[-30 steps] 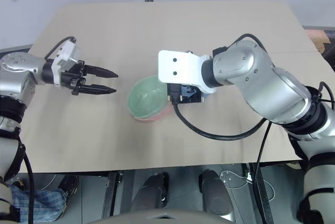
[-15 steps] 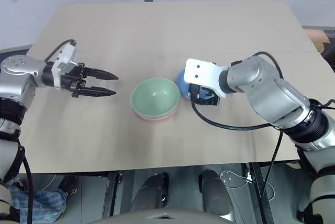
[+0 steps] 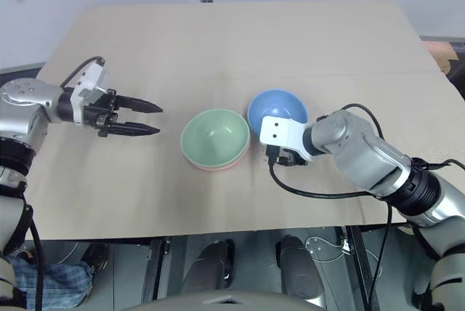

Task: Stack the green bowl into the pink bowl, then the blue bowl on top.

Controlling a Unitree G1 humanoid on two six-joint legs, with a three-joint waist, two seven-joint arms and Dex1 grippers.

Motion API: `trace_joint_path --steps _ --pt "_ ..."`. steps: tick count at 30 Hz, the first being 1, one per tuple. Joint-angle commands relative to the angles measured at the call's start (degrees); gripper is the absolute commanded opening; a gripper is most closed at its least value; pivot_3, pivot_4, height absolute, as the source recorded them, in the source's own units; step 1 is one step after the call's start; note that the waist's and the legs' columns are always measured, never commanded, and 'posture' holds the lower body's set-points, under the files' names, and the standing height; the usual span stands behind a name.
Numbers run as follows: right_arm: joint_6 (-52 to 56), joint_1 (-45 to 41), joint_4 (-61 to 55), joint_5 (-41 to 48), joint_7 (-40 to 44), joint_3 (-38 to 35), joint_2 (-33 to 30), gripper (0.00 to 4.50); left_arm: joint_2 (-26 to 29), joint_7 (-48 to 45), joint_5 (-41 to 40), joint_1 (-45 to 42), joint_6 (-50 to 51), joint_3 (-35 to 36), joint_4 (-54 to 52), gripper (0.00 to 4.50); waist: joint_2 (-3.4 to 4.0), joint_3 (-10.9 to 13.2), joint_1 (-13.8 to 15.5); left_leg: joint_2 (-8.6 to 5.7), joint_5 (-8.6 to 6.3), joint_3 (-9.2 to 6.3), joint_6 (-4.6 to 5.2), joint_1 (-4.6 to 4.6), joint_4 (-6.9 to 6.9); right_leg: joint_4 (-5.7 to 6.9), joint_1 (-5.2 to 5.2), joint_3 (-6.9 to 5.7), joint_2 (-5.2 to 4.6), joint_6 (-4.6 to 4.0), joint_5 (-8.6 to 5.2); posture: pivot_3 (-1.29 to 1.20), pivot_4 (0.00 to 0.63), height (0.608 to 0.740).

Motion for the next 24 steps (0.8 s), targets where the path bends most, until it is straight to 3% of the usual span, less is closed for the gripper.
trace_joint_path --steps 1,3,4,15,20,24 --pt "-2.0 0.1 0.1 -1.7 -0.1 -1.1 -0.1 1.0 1.3 -0.2 -1.3 0.1 0.2 1.2 -1.3 2.89 0.0 0.0 0.0 0.0 0.0 0.0 0.0 0.0 0.0 0.0 0.0 0.0 0.0 0.0 0.0 0.0 0.15 0.74" --pt "-2.6 0.2 0.5 -2.2 -0.3 -1.7 0.2 0.19 1.2 -0.2 -1.2 0.2 0.2 1.2 -1.3 2.89 0.0 0.0 0.0 0.0 0.0 0.0 0.0 0.0 0.0 0.0 0.0 0.0 0.0 0.0 0.0 0.0 0.15 0.74" --pt "-2.8 0.1 0.8 -2.4 -0.3 -2.0 0.4 0.04 1.1 -0.2 -1.2 0.1 0.2 1.2 -1.3 2.89 -0.07 0.0 0.0 0.0 0.0 0.0 0.0 0.0 0.0 0.0 0.0 0.0 -0.01 0.0 0.0 0.0 0.15 0.74" --pt "-8.6 -2.8 4.6 -2.8 -8.5 -14.8 11.1 0.04 -0.3 -0.2 -0.4 -0.9 -0.2 0.9 -0.1 2.89 -0.1 -0.1 0.0 -0.01 0.01 0.0 -0.01 0.0 0.02 0.04 0.01 0.0 0.0 0.0 0.0 0.0 0.15 0.74" --pt "-0.8 -8.3 5.3 4.6 -11.5 -26.1 20.6 0.04 -0.4 -0.2 0.0 -1.2 -0.4 0.8 0.6 2.89 -0.1 -0.1 0.0 0.0 0.01 -0.02 -0.01 0.01 0.02 0.08 0.0 0.0 0.01 -0.01 0.0 0.0 0.15 0.74" --pt "14.3 -10.8 1.1 15.0 -10.4 -32.0 27.5 0.04 -0.7 -0.2 0.5 -1.7 -0.7 0.7 1.4 2.89 -0.1 -0.1 0.0 -0.01 0.01 -0.05 -0.01 0.0 -0.01 0.03 0.01 -0.03 -0.01 -0.01 0.0 0.0 0.15 0.74"
